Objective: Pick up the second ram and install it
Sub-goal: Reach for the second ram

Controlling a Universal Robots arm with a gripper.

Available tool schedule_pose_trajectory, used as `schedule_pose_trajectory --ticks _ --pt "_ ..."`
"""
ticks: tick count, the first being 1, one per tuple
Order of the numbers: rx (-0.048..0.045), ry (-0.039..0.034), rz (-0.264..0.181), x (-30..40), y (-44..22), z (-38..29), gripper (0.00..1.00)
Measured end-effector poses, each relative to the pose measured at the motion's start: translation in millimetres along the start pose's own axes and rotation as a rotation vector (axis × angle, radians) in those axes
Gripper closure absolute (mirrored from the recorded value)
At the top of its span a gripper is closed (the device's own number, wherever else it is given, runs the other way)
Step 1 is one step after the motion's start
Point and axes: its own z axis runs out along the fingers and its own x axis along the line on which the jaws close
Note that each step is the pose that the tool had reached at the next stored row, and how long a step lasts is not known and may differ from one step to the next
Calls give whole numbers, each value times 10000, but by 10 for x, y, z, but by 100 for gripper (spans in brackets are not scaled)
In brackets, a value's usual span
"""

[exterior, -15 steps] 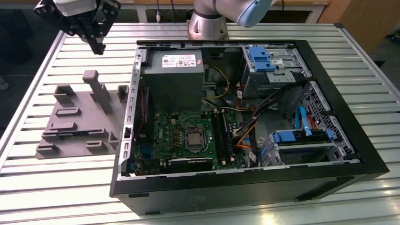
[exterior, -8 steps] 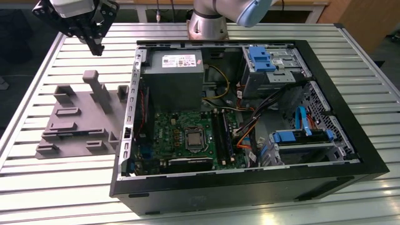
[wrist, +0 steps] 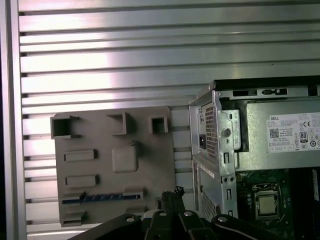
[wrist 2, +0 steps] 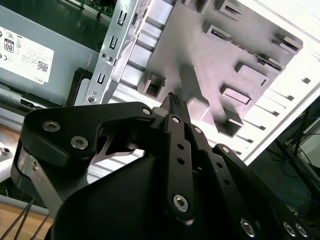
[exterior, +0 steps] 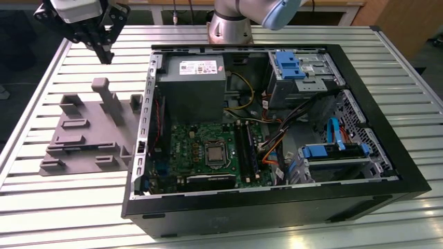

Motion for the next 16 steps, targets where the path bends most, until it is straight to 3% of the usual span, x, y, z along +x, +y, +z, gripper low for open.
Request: schedule_pose_trajectory --ticks 16 --pt "1 1 -1 64 -41 6 89"
